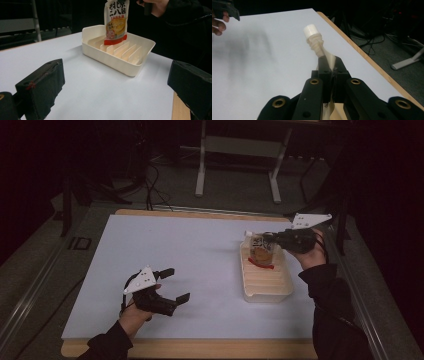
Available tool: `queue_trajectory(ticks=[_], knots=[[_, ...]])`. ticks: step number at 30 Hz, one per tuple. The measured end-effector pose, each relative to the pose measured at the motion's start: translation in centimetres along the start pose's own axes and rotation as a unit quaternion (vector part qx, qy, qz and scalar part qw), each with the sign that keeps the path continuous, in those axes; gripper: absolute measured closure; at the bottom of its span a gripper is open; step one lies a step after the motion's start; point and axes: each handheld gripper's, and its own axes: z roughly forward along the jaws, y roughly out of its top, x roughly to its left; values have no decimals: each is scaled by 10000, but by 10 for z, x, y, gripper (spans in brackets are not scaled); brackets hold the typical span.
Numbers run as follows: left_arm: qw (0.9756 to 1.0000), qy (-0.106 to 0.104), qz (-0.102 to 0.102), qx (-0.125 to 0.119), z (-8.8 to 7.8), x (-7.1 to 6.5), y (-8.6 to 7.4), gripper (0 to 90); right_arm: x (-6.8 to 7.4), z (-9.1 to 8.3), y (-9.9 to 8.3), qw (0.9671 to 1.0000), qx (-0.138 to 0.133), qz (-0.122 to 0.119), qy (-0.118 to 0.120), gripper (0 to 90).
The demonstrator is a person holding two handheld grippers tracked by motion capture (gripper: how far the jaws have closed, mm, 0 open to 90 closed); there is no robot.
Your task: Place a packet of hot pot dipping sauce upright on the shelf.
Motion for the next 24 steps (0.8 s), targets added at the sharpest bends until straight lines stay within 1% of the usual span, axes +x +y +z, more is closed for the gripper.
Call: queue_trajectory(ticks=[2, 3, 4, 5, 6, 8, 9, 11, 13, 14, 16, 17, 18, 19, 24], knots=[[10000, 6, -9, -4, 0, 1, 0, 14, 0, 1, 0, 10000, -9, -11, 34, 881], [10000, 8, -56, -11, -1, 1, 0, 14, 1, 4, 0, 9999, -3, 6, 172, 880], [10000, 9, -52, -14, -1, 2, 0, 14, 1, 6, 0, 9998, 20, 15, 220, 879], [10000, 9, -52, -14, -1, 2, 0, 14, 1, 6, 0, 9998, 20, 15, 220, 879], [10000, 21, -66, -28, -1, 2, 0, 14, 1, 10, -1, 9995, 101, 25, 288, 879], [10000, 19, -72, -36, -2, 2, 0, 14, 0, 12, -2, 9994, 114, 48, 308, 876], [10000, 22, -72, -40, -2, 2, 0, 14, 0, 13, -2, 9993, 105, 60, 362, 875], [9999, 9, -93, -65, -2, 2, 0, 14, -1, 14, -3, 9993, 56, 88, 358, 872], [9999, -2, -118, -46, -1, 2, -1, 14, -3, 15, -4, 9991, -15, 157, 405, 872], [9999, -4, -116, -39, 0, 2, -2, 14, -4, 16, -5, 9988, -18, 180, 449, 872], [9999, -3, -123, -23, 0, 2, -2, 14, -4, 16, -5, 9987, -20, 202, 457, 872], [9999, -6, -125, -28, 0, 2, -2, 14, -4, 18, -4, 9983, 4, 221, 541, 872], [9999, -10, -118, -27, 1, 2, -3, 14, -4, 18, -4, 9983, 4, 221, 541, 872], [9999, -12, -128, -20, 1, 1, -3, 14, -4, 20, -3, 9978, 35, 228, 622, 872], [9999, -21, -146, -68, 1, 2, -2, 14, -5, 27, 2, 9980, 140, 148, 599, 871]])
